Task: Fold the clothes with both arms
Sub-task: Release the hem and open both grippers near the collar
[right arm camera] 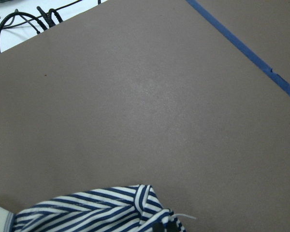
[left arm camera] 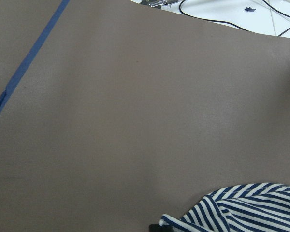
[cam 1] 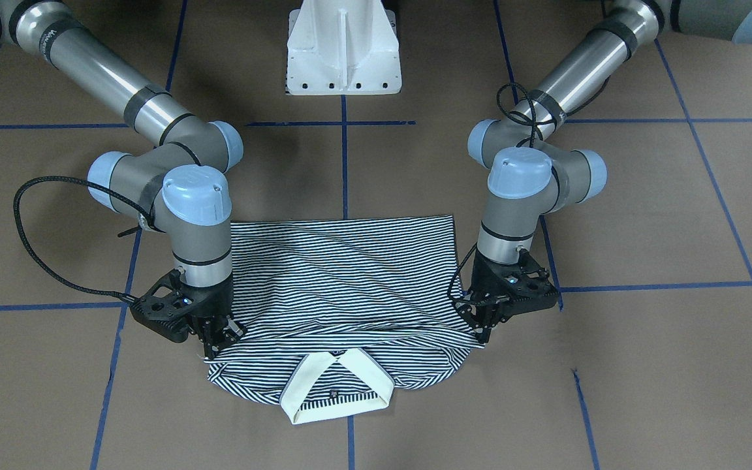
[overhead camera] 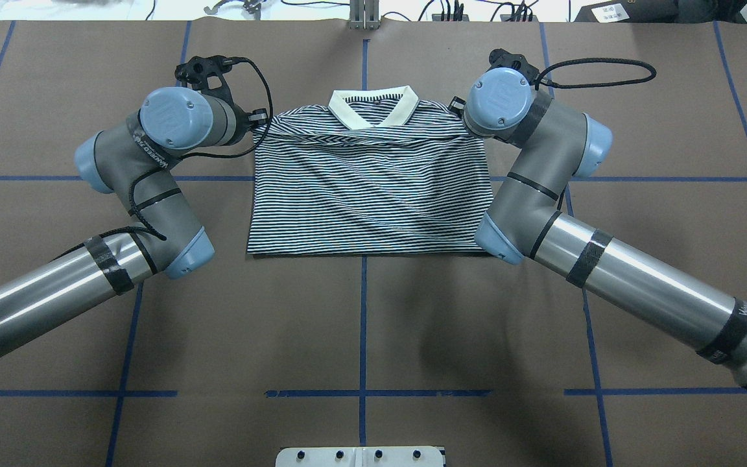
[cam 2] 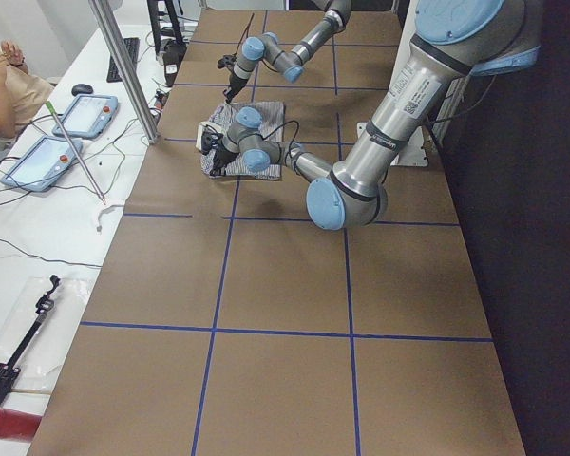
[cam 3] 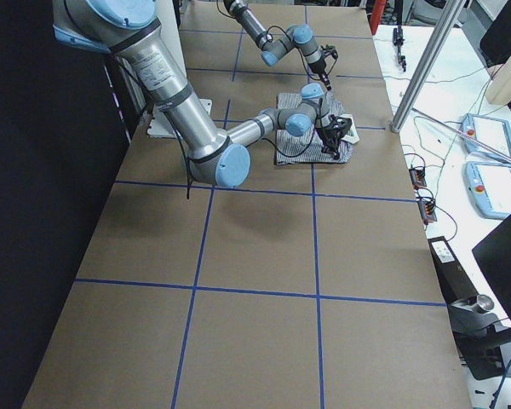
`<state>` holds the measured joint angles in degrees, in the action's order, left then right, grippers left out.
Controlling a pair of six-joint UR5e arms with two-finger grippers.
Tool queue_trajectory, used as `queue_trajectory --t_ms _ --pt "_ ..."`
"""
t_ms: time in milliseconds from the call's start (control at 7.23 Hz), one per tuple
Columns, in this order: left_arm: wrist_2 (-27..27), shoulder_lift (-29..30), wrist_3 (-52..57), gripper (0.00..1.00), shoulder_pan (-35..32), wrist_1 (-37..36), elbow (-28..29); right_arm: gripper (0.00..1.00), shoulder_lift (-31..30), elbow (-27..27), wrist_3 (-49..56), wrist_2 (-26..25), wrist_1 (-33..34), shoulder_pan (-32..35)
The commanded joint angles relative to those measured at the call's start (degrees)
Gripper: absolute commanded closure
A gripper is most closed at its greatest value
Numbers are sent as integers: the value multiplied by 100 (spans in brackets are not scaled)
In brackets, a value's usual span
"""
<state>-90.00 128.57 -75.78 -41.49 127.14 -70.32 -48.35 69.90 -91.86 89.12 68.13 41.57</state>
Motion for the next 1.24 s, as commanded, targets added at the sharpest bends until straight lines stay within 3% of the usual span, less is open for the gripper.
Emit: queue_trajectory --t_ms 0,138,415,691,829,1106 --pt "-9 -16 -7 84 -8 92 -25 71 19 -116 2 0 -263 0" --pt "-9 -16 -7 72 1 109 -34 59 19 -108 -16 -9 -309 0" --pt "-35 -129 -7 71 -25 590 -52 59 -95 31 -33 17 -509 35" --pt "-53 -147 -7 71 -26 680 -69 53 -1075 1614 -112 297 -503 -87" --pt "-53 -191 -7 69 -26 680 -122 42 -1576 2250 -461 490 -511 -218" --pt "-44 -261 -16 68 -26 672 -271 37 -1966 2738 -1453 283 -520 -823"
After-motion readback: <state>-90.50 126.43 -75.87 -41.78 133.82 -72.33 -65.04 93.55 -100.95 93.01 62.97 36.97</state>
